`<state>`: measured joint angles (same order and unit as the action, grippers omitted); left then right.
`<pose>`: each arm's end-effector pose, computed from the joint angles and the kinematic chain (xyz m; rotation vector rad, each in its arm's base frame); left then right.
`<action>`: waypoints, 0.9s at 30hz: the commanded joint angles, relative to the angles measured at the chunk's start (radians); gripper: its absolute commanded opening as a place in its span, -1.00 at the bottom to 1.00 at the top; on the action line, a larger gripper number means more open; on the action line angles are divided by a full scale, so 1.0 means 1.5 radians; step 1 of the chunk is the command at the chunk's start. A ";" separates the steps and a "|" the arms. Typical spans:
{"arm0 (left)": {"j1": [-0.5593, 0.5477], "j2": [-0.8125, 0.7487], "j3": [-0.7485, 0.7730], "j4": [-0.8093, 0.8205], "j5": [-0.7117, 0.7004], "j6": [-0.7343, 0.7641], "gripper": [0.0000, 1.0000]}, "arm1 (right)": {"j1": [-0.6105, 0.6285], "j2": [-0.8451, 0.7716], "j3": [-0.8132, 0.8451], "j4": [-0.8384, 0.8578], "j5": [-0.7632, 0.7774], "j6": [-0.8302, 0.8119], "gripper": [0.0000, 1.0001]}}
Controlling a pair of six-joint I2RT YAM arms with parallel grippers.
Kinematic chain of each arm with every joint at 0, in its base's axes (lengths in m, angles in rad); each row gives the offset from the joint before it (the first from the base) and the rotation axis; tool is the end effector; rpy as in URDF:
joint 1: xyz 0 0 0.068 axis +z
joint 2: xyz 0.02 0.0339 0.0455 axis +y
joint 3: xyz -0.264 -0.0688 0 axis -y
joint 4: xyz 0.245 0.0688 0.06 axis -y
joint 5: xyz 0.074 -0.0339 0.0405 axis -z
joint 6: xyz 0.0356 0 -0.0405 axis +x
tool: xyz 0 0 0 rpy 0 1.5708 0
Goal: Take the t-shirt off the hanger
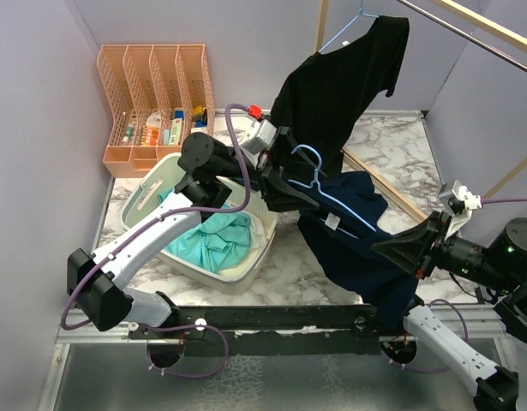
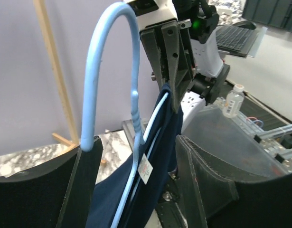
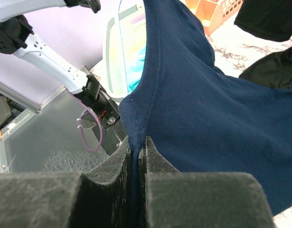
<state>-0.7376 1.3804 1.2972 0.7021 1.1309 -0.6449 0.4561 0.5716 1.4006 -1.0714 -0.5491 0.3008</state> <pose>0.1943 -0.2201 0.4639 1.2364 0.9126 -1.6720 0.0103 0.0257 0.4524 -0.5518 1.8180 1.0222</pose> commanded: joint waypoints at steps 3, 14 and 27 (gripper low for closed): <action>-0.002 -0.039 0.035 -0.158 -0.047 0.181 0.35 | 0.001 -0.010 0.009 0.058 -0.023 0.006 -0.97; -0.002 -0.010 0.074 -0.142 0.015 0.157 -1.00 | 0.001 -0.014 0.005 0.055 -0.013 0.006 -0.97; 0.021 -0.008 0.148 -0.254 0.015 0.197 -1.00 | 0.001 -0.039 -0.017 0.034 0.078 0.003 0.05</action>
<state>-0.7330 1.3605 1.4544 0.3637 1.1828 -0.3794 0.4553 0.5549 1.3869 -1.0492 -0.5228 0.3130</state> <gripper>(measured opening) 0.038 0.350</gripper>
